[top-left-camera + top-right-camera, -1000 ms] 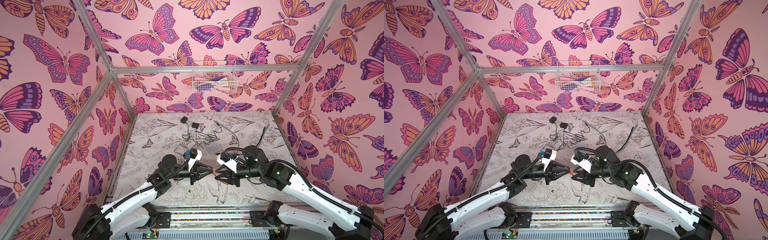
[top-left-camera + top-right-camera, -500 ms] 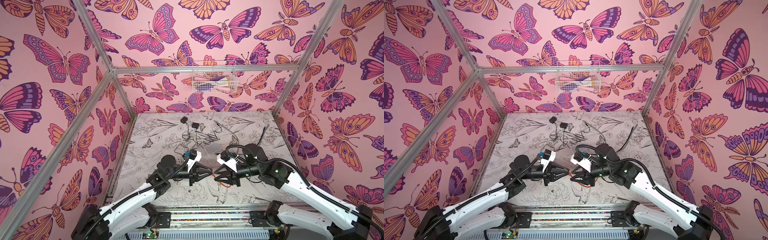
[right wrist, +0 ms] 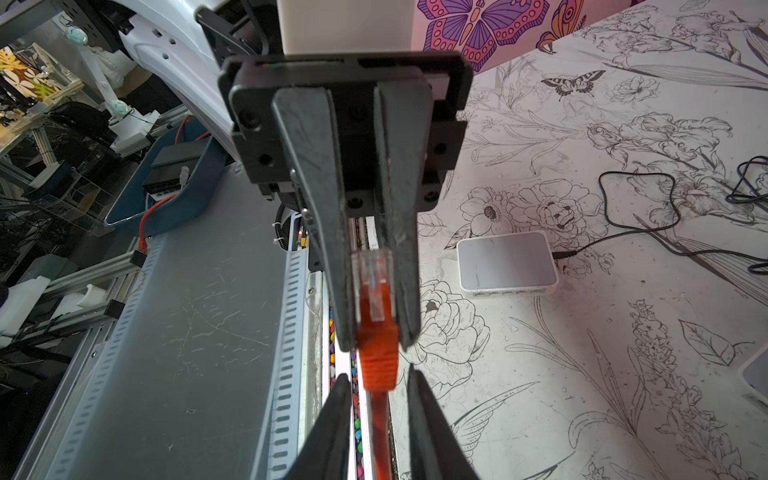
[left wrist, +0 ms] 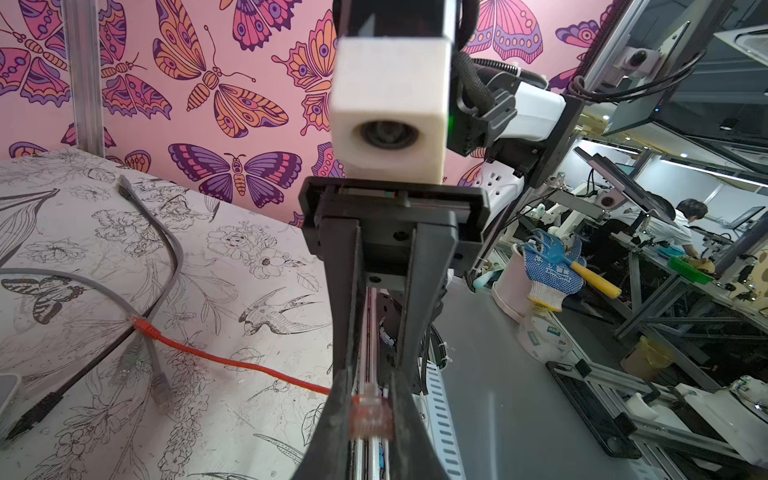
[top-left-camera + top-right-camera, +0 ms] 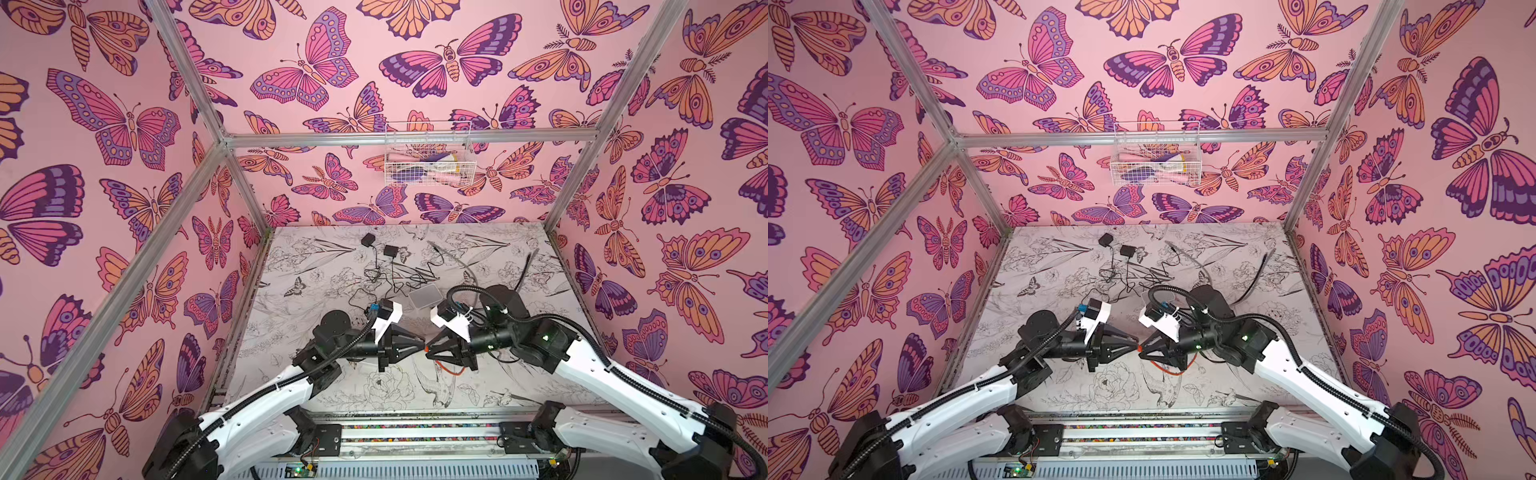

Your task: Insert the plug into the switch port

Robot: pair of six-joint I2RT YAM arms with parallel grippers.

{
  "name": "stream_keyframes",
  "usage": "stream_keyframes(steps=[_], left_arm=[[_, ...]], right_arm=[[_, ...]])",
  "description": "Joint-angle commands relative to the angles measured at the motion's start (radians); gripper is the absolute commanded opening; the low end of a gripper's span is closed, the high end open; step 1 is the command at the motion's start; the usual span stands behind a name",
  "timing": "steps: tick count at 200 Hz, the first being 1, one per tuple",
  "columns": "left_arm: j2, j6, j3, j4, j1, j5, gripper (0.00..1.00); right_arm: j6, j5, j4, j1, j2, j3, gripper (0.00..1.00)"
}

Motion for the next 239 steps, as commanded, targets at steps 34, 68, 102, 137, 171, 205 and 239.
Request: stream_keyframes(steps=[34,68,102,137,171,205,239], left_arm=[[-0.021,-0.003,-0.019,0.046,0.011,0.022,0.00],[-0.028,-0.002,-0.022,0.045,0.016,0.016,0.00],[-0.030,-0.003,-0.021,0.044,0.017,0.015,0.00],[-0.023,-0.004,-0.020,0.045,0.016,0.019,0.00],[-0.021,-0.004,-0.022,0.043,0.017,0.025,0.00],[-0.020,-0.003,-0.025,0.039,0.017,0.026,0.00],[-0.017,-0.001,-0.028,0.036,0.016,0.023,0.00]], right_arm=[[-0.031,-0.061,0.007,-0.006,0.001,-0.010,0.17],[-0.031,-0.059,-0.002,-0.006,-0.003,-0.020,0.17],[-0.026,-0.053,-0.007,-0.006,-0.004,-0.027,0.18],[-0.014,-0.056,0.012,-0.006,-0.004,-0.030,0.13],[-0.010,-0.048,0.020,-0.006,-0.001,-0.030,0.09],[-0.001,-0.039,0.033,-0.006,0.000,-0.027,0.06],[0.005,-0.044,0.041,-0.006,0.003,-0.023,0.08]])
